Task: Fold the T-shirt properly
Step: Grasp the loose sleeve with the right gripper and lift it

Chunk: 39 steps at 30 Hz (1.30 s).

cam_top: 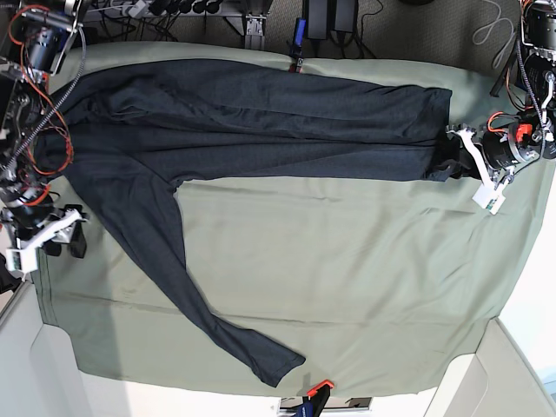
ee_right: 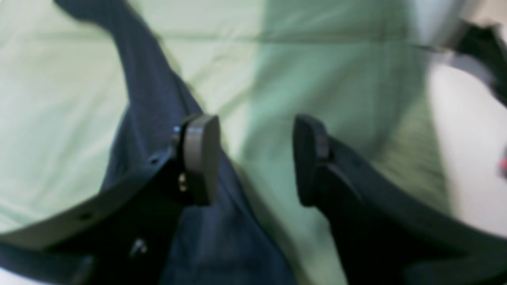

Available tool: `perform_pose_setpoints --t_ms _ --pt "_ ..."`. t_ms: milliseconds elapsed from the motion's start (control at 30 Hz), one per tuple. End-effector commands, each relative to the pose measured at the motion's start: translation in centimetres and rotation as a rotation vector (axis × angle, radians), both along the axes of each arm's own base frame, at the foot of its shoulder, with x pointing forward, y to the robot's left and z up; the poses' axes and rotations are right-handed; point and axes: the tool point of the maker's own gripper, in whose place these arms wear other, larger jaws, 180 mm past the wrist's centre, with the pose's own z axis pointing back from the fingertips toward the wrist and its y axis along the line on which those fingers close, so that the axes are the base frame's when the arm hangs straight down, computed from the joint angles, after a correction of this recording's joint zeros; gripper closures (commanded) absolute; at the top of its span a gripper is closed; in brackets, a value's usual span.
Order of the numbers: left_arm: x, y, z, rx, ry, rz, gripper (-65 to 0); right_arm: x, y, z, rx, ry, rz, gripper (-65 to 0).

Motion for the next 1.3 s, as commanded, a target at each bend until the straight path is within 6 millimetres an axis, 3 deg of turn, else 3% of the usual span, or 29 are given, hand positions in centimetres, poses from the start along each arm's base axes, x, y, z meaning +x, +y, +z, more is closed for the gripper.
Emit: perform_pose_setpoints --t_ms 0,100,233,400,533,567,833,967,1067,1267 --pt "1.1 0.5 1.5 0.006 -0.047 -0.004 -24.1 2.1 0.0 1.5 -0.014 -0.049 -0.001 -30.1" --pt "1.1 0.5 1.5 0.006 -0.047 -0.004 -24.1 3.8 1.6 -1.7 -0.008 0.037 0.030 -30.1" --pt "1.1 0.5 1.6 0.004 -0.049 -0.004 -24.1 3.4 3.9 -6.0 0.007 0.162 0.087 -30.1" --pt "1.2 0.4 1.6 -0.002 -0.059 -0.002 -24.1 2.0 6.8 -7.8 0.028 0.204 0.154 -27.6" --pt "1.2 -0.1 1.4 -0.016 -0.059 0.000 -24.1 1.7 7.9 -7.4 0.027 0.239 0.159 -1.4" --pt "1.2 -0.1 1.4 -0.015 -0.059 0.000 -24.1 1.8 8.4 -7.0 0.025 0.238 0.170 0.0" --pt "1.2 -0.1 1.5 -0.016 -0.060 0.001 -24.1 1.9 12.0 -0.2 0.014 0.099 0.286 0.0" --pt "1.2 -0.1 1.4 -0.015 -0.058 0.000 -24.1 0.1 13.7 0.9 0.075 0.093 0.336 0.0" --pt "1.1 -0.1 1.4 -0.014 -0.055 0.000 -24.1 -2.5 15.4 0.4 0.121 0.107 0.413 0.0" --pt "1.3 -0.3 1.7 -0.039 -0.063 0.005 -24.1 -11.1 18.0 -1.1 0.178 0.153 0.552 0.0"
